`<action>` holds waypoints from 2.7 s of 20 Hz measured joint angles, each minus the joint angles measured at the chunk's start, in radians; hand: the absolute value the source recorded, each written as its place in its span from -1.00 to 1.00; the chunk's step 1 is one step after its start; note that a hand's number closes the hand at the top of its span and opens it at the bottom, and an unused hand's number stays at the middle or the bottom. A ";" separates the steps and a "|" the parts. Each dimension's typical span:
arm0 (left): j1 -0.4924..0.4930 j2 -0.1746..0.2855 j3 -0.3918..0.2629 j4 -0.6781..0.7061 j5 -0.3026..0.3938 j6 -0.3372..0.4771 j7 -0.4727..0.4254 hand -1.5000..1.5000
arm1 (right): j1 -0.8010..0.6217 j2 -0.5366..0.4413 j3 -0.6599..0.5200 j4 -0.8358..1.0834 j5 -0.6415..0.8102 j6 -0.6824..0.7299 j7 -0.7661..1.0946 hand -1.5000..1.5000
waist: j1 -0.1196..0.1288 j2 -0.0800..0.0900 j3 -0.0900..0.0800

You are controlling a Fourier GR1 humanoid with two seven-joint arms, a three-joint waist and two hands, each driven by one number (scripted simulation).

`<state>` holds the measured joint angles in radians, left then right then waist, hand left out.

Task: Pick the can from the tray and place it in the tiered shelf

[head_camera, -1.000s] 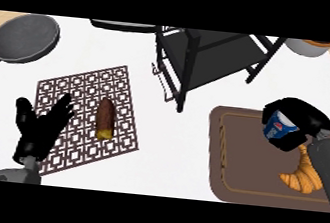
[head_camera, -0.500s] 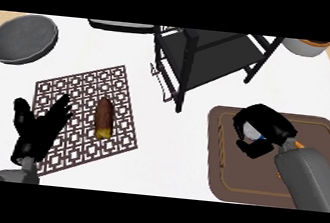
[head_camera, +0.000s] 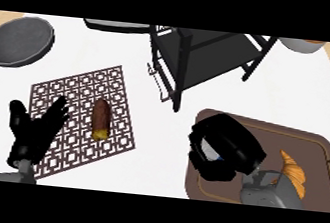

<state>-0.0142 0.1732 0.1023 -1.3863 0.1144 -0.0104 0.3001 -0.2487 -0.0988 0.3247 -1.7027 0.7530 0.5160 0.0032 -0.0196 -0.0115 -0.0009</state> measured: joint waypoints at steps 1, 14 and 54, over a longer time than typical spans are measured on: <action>0.002 0.000 -0.002 -0.003 -0.002 0.000 0.002 0.00 | 0.001 0.008 -0.013 -0.061 -0.014 0.014 0.028 1.00 | -0.001 0.000 0.000; -0.036 -0.003 -0.001 0.013 -0.001 -0.005 0.026 0.00 | -0.371 0.087 -0.334 -0.434 -0.313 0.219 0.614 1.00 | 0.014 0.006 0.000; -0.039 -0.021 -0.009 0.010 -0.025 -0.025 0.004 0.00 | -1.138 -0.205 -0.465 0.958 -0.139 -0.208 0.046 1.00 | 0.048 0.019 0.002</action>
<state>-0.0530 0.1525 0.0937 -1.3768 0.0892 -0.0353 0.3046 -1.3863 -0.3033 -0.1408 -0.7452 0.6141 0.3082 0.0490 0.0283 0.0072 0.0009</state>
